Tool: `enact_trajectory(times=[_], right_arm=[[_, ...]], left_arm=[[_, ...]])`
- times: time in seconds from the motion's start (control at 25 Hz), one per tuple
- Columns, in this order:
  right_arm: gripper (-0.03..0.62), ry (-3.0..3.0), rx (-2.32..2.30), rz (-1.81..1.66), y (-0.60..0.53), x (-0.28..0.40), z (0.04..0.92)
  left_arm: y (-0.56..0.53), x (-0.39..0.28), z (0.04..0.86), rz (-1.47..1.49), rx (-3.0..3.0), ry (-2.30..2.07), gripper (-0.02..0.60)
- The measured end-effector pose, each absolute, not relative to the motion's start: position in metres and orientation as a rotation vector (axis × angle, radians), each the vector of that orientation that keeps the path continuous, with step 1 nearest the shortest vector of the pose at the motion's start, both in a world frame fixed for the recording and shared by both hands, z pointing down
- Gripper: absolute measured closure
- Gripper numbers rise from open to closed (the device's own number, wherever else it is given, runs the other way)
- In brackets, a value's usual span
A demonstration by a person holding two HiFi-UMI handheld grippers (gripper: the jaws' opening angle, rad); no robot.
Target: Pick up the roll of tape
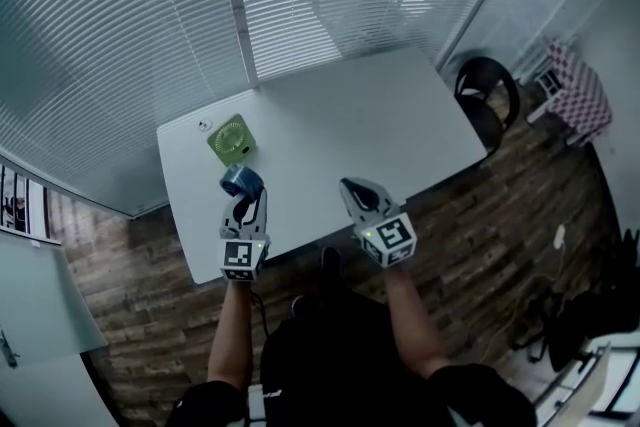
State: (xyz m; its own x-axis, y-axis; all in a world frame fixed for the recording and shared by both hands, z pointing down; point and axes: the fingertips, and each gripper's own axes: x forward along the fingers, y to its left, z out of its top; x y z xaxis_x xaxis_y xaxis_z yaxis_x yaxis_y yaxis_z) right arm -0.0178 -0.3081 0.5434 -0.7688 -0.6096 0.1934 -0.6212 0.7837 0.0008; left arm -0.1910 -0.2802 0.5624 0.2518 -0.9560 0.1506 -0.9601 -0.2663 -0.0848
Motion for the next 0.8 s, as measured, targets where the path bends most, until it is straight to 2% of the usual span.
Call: enact_trajectory(times=[0.2, 0.8], right_arm=[[0.588, -2.803, 0.986, 0.084, -0.308, -0.017, 0.539], [0.588, -2.795, 0.995, 0.067, -0.309, -0.025, 0.537]], left_arm=[[-0.267, -0.192, 0.539, 0.147, 2.445, -1.92, 0.541], [-0.25, -0.201, 0.517, 0.056, 2.478, -1.932, 0.541]])
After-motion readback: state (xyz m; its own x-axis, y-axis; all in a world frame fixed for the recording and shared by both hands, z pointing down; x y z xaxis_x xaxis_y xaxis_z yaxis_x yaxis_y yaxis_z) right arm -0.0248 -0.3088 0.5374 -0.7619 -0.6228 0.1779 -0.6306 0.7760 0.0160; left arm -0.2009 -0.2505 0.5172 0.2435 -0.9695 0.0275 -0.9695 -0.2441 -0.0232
